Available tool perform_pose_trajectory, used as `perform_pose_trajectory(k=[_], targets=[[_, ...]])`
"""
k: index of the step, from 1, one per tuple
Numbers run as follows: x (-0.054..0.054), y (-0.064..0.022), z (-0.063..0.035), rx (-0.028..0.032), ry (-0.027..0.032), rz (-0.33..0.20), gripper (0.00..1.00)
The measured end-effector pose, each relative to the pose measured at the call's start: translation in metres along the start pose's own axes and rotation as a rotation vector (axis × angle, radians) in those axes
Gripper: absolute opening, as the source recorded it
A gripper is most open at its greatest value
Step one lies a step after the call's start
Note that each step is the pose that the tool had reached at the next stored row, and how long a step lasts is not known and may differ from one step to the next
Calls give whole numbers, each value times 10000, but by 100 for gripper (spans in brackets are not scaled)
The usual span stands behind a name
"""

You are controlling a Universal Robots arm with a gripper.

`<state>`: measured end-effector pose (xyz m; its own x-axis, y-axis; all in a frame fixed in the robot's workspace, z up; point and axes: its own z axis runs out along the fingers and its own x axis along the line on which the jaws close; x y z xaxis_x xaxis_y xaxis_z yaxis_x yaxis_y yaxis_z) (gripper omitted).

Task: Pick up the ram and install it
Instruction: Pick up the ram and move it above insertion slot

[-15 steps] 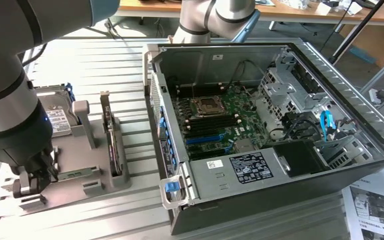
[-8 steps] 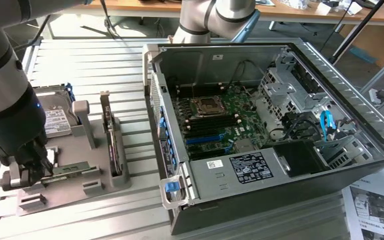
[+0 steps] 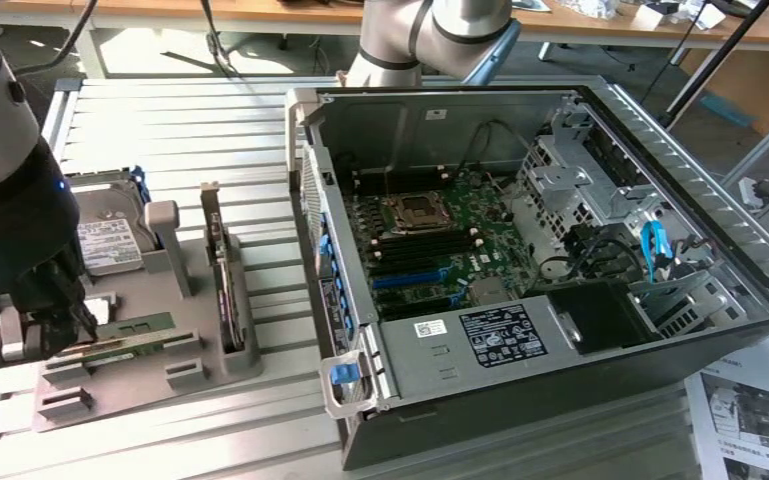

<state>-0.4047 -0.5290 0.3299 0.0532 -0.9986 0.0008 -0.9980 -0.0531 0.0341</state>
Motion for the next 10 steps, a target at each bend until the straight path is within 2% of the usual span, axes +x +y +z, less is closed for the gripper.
perform_pose_trajectory(k=[10], targets=[[0, 11, -309, -4, 72, 3, 13]])
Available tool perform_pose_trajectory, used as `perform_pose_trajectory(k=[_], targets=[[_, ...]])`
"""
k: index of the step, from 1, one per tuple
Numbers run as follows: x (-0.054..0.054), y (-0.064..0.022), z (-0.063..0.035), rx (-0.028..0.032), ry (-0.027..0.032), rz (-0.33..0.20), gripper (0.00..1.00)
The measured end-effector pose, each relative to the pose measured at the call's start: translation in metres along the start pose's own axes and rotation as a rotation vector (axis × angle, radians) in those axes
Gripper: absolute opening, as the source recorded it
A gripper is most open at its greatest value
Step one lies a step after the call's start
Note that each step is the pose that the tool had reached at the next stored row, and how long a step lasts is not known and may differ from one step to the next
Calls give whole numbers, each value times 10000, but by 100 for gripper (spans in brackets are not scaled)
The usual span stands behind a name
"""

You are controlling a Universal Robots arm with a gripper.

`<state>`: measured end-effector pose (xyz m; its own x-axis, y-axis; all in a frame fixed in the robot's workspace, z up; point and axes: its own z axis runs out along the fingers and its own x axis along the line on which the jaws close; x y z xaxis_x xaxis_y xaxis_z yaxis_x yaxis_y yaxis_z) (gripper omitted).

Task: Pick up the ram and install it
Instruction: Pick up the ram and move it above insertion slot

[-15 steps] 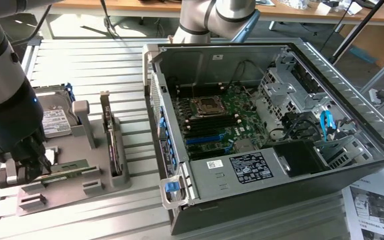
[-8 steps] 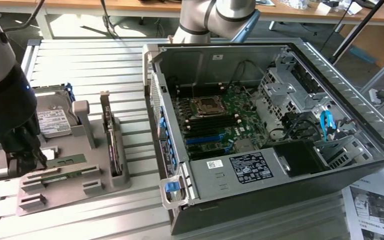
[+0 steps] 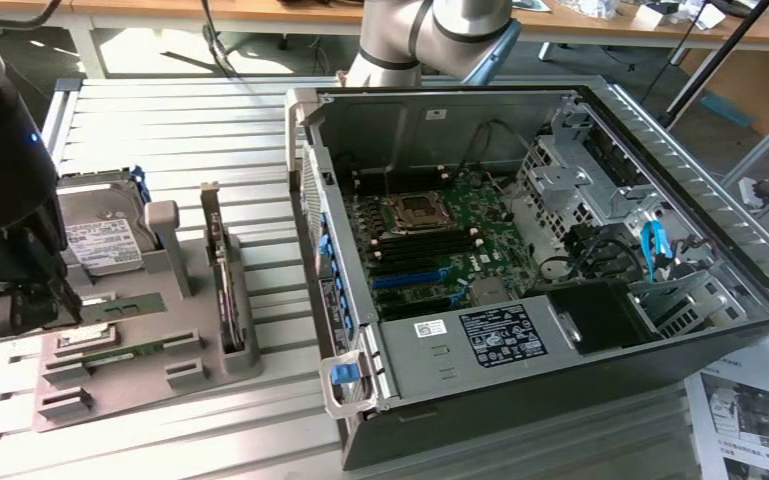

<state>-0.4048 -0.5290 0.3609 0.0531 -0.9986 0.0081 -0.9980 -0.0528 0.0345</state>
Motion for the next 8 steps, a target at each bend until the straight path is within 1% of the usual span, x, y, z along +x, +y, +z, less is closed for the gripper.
perform_pose_trajectory(k=[4, 8], targets=[[1, 4, -116, -1, 20, 0, 13], [2, 8, -252, -2, 56, 2, 13]])
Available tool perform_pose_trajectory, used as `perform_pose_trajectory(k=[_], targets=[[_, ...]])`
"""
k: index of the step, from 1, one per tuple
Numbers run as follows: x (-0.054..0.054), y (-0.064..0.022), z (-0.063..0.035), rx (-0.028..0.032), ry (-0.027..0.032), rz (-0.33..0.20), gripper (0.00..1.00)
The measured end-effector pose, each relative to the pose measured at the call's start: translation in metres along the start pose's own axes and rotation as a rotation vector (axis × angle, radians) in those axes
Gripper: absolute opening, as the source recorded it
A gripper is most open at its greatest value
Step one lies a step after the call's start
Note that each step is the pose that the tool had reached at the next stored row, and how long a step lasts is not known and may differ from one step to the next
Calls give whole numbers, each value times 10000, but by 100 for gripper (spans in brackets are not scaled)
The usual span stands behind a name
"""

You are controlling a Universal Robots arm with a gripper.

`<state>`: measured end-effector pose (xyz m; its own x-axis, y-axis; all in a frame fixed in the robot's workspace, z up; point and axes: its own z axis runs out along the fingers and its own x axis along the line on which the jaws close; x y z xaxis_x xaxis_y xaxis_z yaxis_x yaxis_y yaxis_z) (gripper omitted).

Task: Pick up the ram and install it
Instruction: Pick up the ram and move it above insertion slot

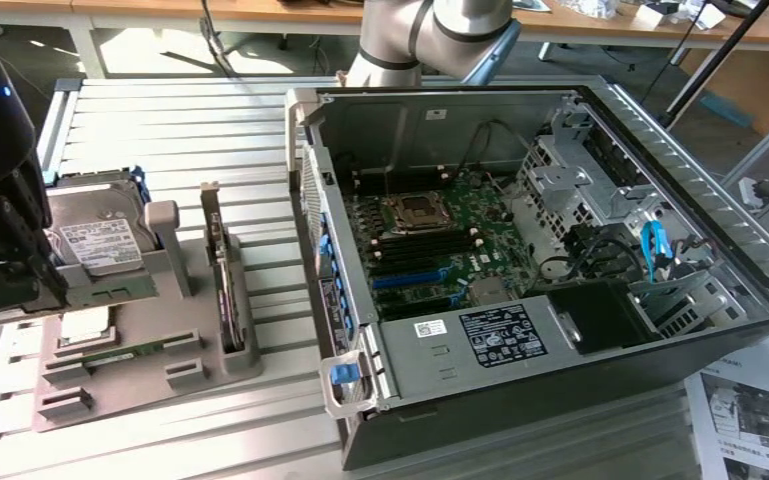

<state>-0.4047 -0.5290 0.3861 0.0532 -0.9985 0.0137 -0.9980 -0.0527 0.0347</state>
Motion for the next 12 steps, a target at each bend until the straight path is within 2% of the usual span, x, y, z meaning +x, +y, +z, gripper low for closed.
perform_pose_trajectory(k=[12], targets=[[5, 12, -335, -4, 100, 3, 13]])
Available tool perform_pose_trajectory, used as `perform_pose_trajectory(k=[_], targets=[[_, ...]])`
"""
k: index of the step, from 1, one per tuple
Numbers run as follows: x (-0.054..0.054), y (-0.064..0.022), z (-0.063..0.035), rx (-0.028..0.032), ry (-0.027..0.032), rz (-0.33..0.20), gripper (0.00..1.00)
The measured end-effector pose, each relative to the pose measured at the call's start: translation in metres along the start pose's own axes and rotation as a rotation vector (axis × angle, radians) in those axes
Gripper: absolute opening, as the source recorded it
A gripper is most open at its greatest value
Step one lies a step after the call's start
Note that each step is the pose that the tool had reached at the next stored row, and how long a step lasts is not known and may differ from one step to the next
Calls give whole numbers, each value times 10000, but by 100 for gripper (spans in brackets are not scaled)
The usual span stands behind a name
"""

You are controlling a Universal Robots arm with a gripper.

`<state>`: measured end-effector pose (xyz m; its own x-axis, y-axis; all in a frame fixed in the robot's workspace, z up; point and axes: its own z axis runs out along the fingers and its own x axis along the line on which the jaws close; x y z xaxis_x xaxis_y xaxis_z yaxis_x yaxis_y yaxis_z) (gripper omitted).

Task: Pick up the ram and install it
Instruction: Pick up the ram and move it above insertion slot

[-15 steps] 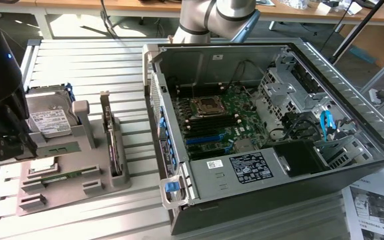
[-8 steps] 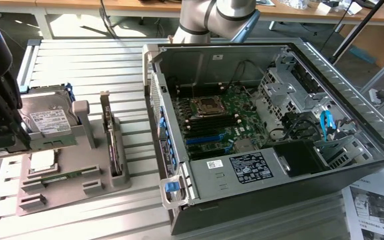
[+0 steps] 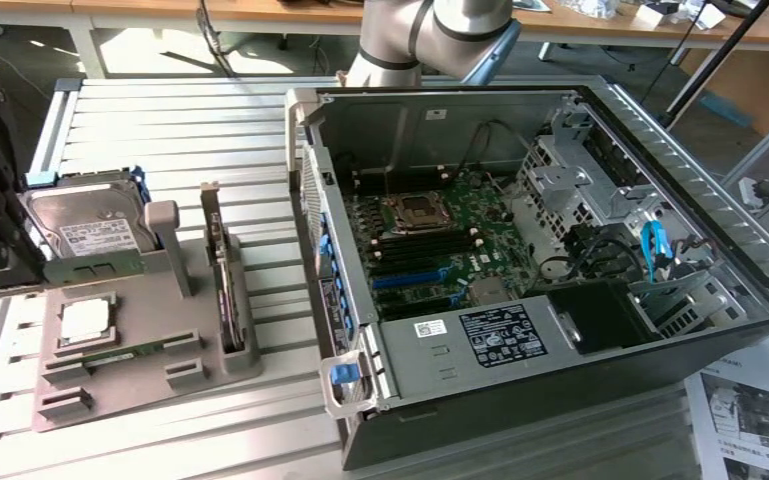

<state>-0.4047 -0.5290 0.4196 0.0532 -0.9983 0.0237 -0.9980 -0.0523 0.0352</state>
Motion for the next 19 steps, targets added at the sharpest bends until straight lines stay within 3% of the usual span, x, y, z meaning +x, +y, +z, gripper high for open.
perform_pose_trajectory(k=[6, 14, 19], targets=[[5, 7, -197, -5, 77, 3, 13], [4, 3, -200, -6, 82, 4, 13], [14, -174, -205, -14, 81, 3, 13]])
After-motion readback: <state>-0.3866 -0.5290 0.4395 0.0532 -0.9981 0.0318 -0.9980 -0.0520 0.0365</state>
